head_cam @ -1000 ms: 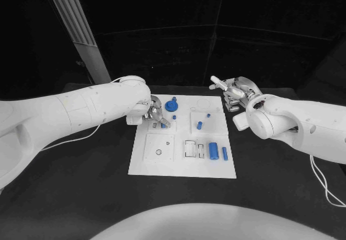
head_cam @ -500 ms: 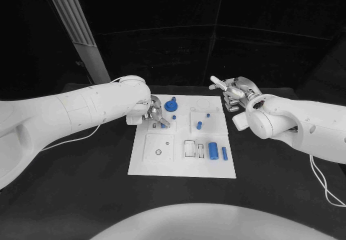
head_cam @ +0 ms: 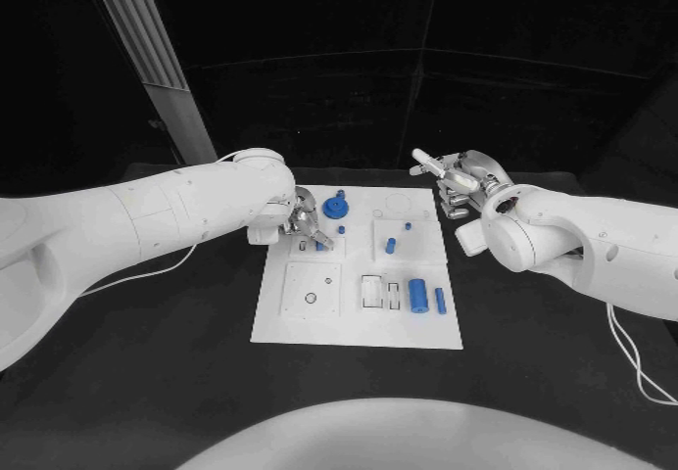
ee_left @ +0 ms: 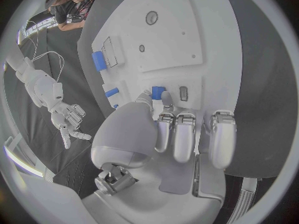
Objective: Assemble the parts on the task board
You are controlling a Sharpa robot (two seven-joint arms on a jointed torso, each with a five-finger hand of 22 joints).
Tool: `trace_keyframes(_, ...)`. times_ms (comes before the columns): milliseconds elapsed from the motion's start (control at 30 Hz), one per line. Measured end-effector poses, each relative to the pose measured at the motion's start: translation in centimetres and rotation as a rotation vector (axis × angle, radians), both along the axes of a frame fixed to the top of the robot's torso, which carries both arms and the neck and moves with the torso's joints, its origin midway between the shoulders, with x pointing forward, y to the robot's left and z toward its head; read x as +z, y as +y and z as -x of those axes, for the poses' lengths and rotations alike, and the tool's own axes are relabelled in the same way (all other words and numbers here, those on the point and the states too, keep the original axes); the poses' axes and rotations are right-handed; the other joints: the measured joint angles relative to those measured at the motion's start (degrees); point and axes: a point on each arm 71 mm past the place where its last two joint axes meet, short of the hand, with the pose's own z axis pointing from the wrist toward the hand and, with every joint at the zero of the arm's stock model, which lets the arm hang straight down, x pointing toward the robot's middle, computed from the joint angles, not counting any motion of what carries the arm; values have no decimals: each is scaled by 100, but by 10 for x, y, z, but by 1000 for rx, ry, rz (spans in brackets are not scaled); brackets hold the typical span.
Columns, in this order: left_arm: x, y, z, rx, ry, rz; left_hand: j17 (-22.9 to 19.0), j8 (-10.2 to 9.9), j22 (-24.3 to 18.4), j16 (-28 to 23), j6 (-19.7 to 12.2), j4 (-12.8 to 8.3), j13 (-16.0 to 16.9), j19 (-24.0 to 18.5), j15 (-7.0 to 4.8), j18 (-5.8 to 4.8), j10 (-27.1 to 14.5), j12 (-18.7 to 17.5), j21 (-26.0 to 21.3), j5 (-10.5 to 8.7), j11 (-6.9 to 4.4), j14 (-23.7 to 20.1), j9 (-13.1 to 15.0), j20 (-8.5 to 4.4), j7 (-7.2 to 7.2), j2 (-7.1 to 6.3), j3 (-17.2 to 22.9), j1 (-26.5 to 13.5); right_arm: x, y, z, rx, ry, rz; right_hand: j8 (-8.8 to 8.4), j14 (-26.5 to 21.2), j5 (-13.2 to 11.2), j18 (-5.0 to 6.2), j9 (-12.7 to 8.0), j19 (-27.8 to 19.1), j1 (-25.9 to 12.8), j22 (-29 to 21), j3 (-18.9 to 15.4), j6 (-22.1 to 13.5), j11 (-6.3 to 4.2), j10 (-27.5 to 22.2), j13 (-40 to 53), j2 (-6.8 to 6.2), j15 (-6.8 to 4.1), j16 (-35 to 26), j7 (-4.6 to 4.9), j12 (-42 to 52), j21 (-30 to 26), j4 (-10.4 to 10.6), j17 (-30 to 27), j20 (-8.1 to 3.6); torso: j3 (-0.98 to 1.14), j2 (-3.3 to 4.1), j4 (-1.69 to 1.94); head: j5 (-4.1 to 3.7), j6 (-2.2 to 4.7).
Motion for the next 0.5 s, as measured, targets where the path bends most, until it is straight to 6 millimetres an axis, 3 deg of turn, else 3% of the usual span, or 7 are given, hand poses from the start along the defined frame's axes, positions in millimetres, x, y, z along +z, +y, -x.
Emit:
trace_keyframes(400, 0, 0, -1, 3, -4, 6, 0, -35, 0, 0, 20, 5, 1, 0, 0, 0, -1, 0, 0, -23, 1, 0, 0, 0, -20, 62, 27, 51, 0, 0, 0, 0, 1, 0, 3, 0, 0, -1, -1, 0, 7, 0, 1, 0, 0, 0, 0, 7, 0, 0, 0, 0, 0, -1, 1, 0, 2, 0, 0, 3, 0)
trace_keyframes(500, 0, 1, -1, 8, -8, 7, 0, -40, 0, 0, 21, -1, 22, 0, 0, 0, -2, 10, 0, -22, 2, 0, -1, 0, -19, 151, 50, 53, 0, 0, 0, 0, 1, 0, 29, 0, 0, 0, -1, 0, 30, 0, 1, 0, 0, 0, 0, 30, 0, 0, 0, 0, 0, -1, 1, 0, 2, 0, 0, 3, 0)
